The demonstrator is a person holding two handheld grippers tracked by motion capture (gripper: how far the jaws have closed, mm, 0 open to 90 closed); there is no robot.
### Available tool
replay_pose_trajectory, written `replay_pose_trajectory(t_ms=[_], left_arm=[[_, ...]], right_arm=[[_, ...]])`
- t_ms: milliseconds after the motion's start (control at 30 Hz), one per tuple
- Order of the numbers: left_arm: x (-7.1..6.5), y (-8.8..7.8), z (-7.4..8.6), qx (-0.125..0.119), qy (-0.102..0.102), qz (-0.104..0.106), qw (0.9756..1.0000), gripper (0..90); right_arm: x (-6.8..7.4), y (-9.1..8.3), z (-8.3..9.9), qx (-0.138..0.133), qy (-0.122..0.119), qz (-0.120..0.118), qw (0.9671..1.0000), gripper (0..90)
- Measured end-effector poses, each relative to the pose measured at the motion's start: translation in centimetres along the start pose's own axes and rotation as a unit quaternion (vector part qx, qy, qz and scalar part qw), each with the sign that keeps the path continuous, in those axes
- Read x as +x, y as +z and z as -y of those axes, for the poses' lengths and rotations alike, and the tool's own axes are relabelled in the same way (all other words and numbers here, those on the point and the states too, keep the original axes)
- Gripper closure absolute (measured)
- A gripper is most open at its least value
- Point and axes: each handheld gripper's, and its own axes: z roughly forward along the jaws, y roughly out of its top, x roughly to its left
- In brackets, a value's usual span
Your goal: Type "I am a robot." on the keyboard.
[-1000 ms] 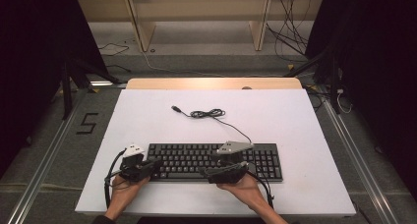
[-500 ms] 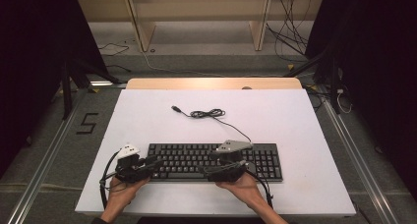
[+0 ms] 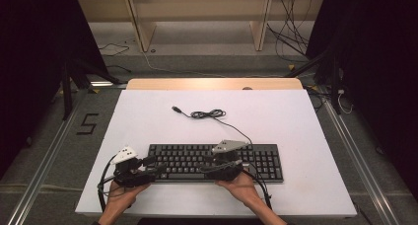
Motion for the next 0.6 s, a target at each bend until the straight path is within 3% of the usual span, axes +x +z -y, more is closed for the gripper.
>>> replay_pose_trajectory(t_ms=[333,600], left_arm=[[-0.4,-0.4,0.0,-0.015,0.003,0.005,0.9999,32.9],[-0.5,-0.5,0.1,-0.017,0.005,0.007,0.9998,31.0]], right_arm=[[0.2,1.1,0.0,0.023,-0.01,0.004,0.9997,83.3],[0.3,2.2,0.1,0.039,-0.011,0.007,0.9992,90.0]])
